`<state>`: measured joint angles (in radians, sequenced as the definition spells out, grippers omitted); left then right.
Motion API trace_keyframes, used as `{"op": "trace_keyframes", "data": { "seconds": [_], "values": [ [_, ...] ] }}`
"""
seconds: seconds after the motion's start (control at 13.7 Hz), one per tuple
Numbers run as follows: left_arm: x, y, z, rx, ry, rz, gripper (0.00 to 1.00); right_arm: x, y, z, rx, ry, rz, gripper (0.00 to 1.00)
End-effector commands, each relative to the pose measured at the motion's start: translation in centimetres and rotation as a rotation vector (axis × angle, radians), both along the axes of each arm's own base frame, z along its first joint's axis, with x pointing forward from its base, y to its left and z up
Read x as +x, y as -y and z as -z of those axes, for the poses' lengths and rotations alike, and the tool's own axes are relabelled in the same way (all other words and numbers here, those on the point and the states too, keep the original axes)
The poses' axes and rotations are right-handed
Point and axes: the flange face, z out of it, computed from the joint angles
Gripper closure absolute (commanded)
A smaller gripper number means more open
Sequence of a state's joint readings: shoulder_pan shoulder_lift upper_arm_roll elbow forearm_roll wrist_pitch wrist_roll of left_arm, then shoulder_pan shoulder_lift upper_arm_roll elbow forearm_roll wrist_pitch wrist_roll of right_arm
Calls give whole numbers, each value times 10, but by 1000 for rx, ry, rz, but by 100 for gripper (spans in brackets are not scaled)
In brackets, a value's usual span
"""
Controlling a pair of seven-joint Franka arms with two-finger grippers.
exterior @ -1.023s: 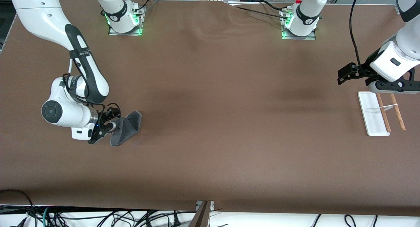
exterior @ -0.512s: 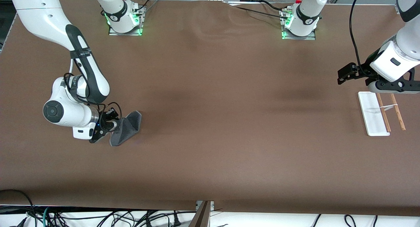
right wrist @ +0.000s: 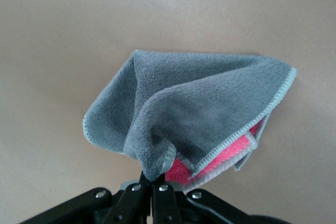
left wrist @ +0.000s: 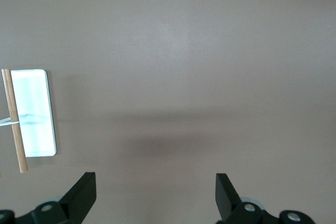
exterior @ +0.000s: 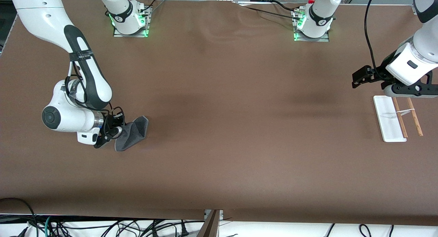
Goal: Pass towel and hang on rack
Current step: 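Close the right gripper on the grey towel's corner, then lift the towel with the right gripper while the left gripper approaches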
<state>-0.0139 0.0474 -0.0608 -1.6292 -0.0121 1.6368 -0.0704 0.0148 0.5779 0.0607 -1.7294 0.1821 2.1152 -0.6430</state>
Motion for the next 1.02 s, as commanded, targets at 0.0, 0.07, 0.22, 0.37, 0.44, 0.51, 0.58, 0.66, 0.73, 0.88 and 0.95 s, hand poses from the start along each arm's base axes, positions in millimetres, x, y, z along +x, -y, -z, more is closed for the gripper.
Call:
{"op": "trace_keyframes", "data": {
  "seconds": [0.0,0.07,0.22,0.37,0.44,0.51,0.58,0.66,0.73,0.88,0.95],
  "values": [
    [-1,2,-6,28,1,-3,0,9,-4,-42,22,26,35,100],
    [-1,2,-6,28,1,-2,0,15,-10,-55,27,38,33,100],
    [-1,2,-6,28,1,-3,0,25,-33,-93,55,64,-4,100],
    [-1,1,-6,28,1,-5,0,30,-66,-135,91,68,-52,100],
    [-1,2,-6,28,-1,0,0,28,-86,-149,105,63,-54,100],
    [-1,1,-6,28,-1,1,0,23,-108,-167,120,72,-47,100],
    [-1,1,-6,28,-3,3,0,15,-134,-182,137,80,-47,100],
    [-1,2,-6,29,-1,6,0,9,-160,-194,152,84,-31,100],
    [1,2,-6,28,4,6,0,2,-184,-202,169,79,-11,100],
    [4,6,-14,16,21,9,0,-14,-239,-217,190,102,18,100],
    [7,6,-13,13,19,8,0,-24,-267,-221,197,121,37,100]
  ]
}}
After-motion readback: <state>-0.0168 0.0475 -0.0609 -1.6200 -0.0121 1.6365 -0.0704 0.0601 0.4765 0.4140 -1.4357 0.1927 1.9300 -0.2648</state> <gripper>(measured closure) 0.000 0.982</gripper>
